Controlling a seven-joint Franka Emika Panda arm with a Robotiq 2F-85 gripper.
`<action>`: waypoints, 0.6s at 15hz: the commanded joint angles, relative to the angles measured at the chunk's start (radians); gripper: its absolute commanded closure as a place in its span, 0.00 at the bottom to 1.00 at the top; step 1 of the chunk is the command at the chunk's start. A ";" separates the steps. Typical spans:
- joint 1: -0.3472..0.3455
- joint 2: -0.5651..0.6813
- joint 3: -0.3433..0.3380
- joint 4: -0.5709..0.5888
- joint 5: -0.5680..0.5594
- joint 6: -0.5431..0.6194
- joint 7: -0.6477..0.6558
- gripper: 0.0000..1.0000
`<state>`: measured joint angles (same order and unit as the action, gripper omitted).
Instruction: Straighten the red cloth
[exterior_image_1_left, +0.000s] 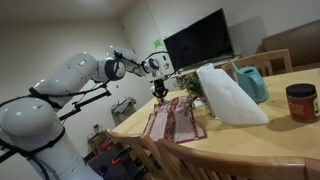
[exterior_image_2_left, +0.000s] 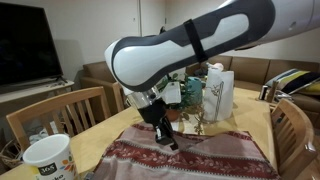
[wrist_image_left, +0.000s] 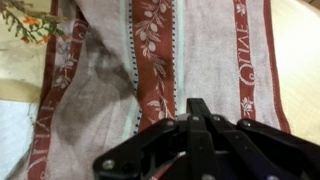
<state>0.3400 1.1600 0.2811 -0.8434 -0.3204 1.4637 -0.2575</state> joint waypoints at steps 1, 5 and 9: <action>-0.027 -0.180 0.012 -0.236 0.025 -0.020 0.107 1.00; -0.042 -0.294 0.021 -0.405 0.037 -0.015 0.152 1.00; -0.067 -0.371 0.015 -0.589 0.015 0.047 0.159 1.00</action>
<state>0.3096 0.8932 0.2933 -1.2356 -0.2961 1.4438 -0.1240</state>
